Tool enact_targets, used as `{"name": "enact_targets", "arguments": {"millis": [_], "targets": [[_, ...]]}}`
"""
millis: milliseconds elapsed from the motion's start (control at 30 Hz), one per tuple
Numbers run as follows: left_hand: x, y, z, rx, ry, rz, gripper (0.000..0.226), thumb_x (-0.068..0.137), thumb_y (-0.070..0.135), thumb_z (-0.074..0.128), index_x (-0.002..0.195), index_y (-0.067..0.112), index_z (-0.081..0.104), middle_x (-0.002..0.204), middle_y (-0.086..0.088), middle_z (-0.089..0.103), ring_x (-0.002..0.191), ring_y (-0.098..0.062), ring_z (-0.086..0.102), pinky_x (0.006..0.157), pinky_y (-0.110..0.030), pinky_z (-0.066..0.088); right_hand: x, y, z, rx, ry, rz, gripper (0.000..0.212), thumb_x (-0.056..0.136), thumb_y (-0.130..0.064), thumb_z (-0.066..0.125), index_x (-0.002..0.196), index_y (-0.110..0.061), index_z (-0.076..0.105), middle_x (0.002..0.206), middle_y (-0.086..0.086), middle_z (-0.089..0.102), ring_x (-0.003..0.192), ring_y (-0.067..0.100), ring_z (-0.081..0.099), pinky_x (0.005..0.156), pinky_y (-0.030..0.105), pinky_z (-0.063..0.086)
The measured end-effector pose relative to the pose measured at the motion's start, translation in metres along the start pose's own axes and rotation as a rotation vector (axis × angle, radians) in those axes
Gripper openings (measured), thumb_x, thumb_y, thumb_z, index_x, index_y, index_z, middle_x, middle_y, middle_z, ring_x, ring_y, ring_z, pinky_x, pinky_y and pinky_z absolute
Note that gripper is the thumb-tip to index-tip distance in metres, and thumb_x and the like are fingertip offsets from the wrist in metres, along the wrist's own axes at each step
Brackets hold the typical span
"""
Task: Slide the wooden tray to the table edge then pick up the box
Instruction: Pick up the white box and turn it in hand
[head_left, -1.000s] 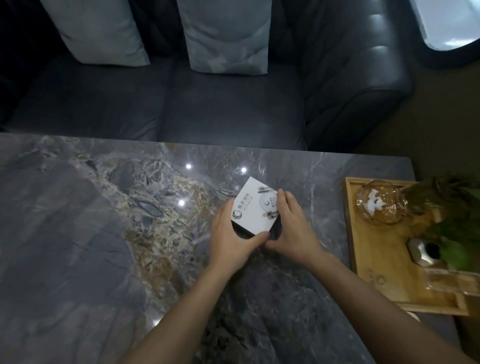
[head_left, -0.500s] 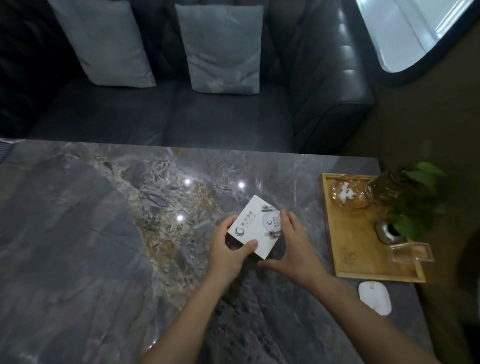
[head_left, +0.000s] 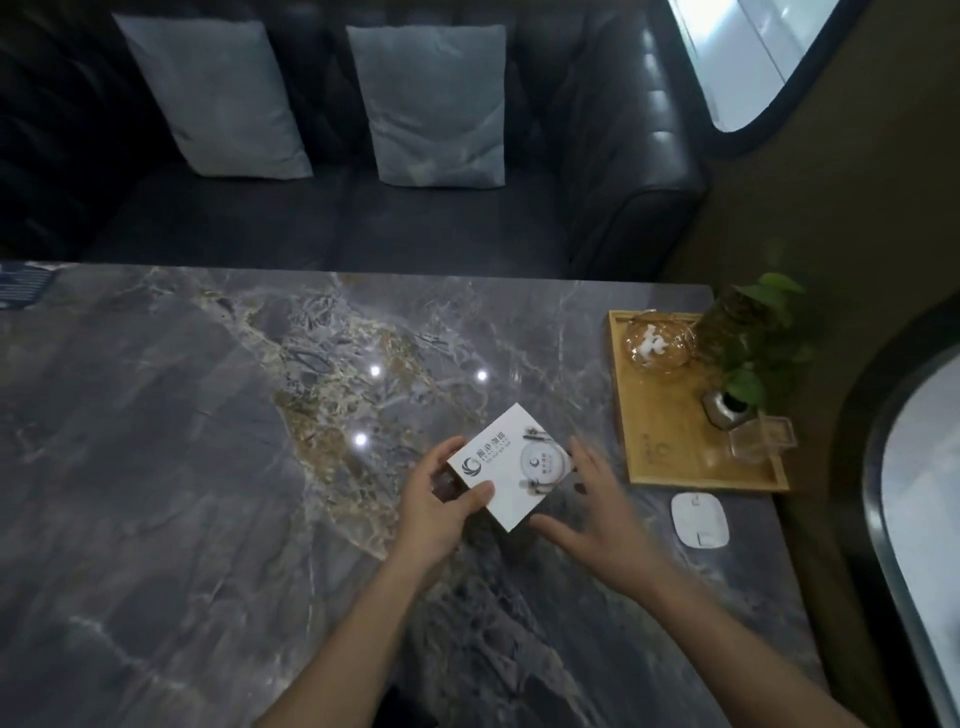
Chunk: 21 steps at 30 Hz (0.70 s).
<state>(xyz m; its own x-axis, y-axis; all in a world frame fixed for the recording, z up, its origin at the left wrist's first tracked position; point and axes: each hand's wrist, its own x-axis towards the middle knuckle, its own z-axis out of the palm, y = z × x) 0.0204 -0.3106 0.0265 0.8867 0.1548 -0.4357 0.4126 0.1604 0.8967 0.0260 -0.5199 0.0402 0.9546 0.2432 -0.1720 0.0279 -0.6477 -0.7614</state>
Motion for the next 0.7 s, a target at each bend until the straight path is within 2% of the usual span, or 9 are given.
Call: {"name": "enact_targets", "arguments": {"millis": [67,133,200,267,367,433,533,633,700], "targets": [[-0.013,-0.005,0.001,-0.025,0.003,-0.022,0.063,0.079,-0.009,0.077,0.115,0.039,0.061,0.117,0.001,0.072,0.096,-0.007,0.074,0.069,-0.024,0.059,-0.015,0.003,-0.001,0.075,0.027,0.024,0.078,0.082,-0.043,0.072,0.147,-0.029,0.032,0.135,-0.026,0.037,0.125,-0.010,0.040,0.102,0.017,0.040],[-0.024,-0.011,0.002,-0.036,0.005,-0.032,0.066,0.079,-0.009,0.077,0.117,0.041,0.057,0.121,-0.001,0.070,0.095,-0.007,0.074,0.068,-0.024,0.059,-0.028,0.005,-0.003,0.131,0.054,0.053,0.057,0.087,-0.034,0.069,0.134,-0.047,0.039,0.124,-0.033,0.044,0.117,-0.006,0.050,0.093,0.012,0.045],[-0.034,-0.017,0.003,-0.057,-0.006,-0.056,0.069,0.079,-0.010,0.076,0.122,0.039,0.053,0.122,-0.003,0.070,0.096,-0.010,0.075,0.071,-0.029,0.061,-0.040,0.005,-0.005,0.209,0.071,0.091,0.049,0.091,-0.027,0.065,0.120,-0.058,0.040,0.114,-0.039,0.050,0.109,-0.012,0.053,0.082,0.003,0.045],[-0.041,-0.022,0.003,-0.069,-0.028,-0.079,0.069,0.079,-0.010,0.076,0.123,0.037,0.052,0.123,-0.005,0.070,0.098,-0.013,0.074,0.073,-0.032,0.061,-0.050,0.009,-0.006,0.288,0.075,0.123,0.041,0.094,-0.024,0.061,0.121,-0.052,0.045,0.108,-0.036,0.059,0.100,-0.011,0.059,0.074,0.002,0.046],[-0.049,-0.026,0.005,-0.054,-0.056,-0.096,0.068,0.079,-0.011,0.076,0.120,0.039,0.053,0.121,-0.003,0.069,0.100,-0.014,0.073,0.072,-0.029,0.061,-0.057,0.018,-0.007,0.300,0.028,0.168,0.032,0.097,-0.025,0.056,0.128,-0.027,0.057,0.110,-0.015,0.068,0.093,0.004,0.066,0.071,0.009,0.050],[-0.054,-0.028,0.009,-0.053,-0.076,-0.111,0.067,0.080,-0.012,0.074,0.120,0.039,0.053,0.119,-0.001,0.069,0.097,-0.012,0.074,0.071,-0.028,0.061,-0.063,0.025,-0.009,0.347,0.016,0.213,0.032,0.096,-0.021,0.057,0.128,-0.018,0.059,0.111,-0.004,0.071,0.095,0.006,0.068,0.072,0.013,0.053],[-0.058,-0.032,0.015,-0.074,-0.095,-0.125,0.062,0.083,-0.013,0.071,0.119,0.035,0.055,0.117,-0.002,0.072,0.093,-0.009,0.076,0.069,-0.027,0.061,-0.069,0.035,-0.013,0.449,0.025,0.283,0.032,0.094,-0.018,0.061,0.125,-0.014,0.062,0.111,0.003,0.072,0.098,0.012,0.069,0.071,0.016,0.056],[-0.062,-0.033,0.022,-0.093,-0.115,-0.150,0.052,0.085,-0.009,0.069,0.119,0.028,0.056,0.125,-0.006,0.070,0.112,-0.021,0.069,0.074,-0.030,0.061,-0.076,0.045,-0.019,0.563,0.000,0.353,0.032,0.093,-0.017,0.063,0.125,-0.012,0.063,0.104,0.005,0.074,0.091,0.014,0.072,0.071,0.025,0.060],[-0.064,-0.034,0.028,-0.083,-0.112,-0.159,0.045,0.087,-0.004,0.069,0.121,0.022,0.058,0.128,-0.005,0.069,0.113,-0.021,0.069,0.073,-0.028,0.061,-0.080,0.051,-0.022,0.612,-0.027,0.382,0.031,0.093,-0.016,0.064,0.124,-0.015,0.063,0.101,0.005,0.076,0.090,0.019,0.074,0.073,0.036,0.063]]}}
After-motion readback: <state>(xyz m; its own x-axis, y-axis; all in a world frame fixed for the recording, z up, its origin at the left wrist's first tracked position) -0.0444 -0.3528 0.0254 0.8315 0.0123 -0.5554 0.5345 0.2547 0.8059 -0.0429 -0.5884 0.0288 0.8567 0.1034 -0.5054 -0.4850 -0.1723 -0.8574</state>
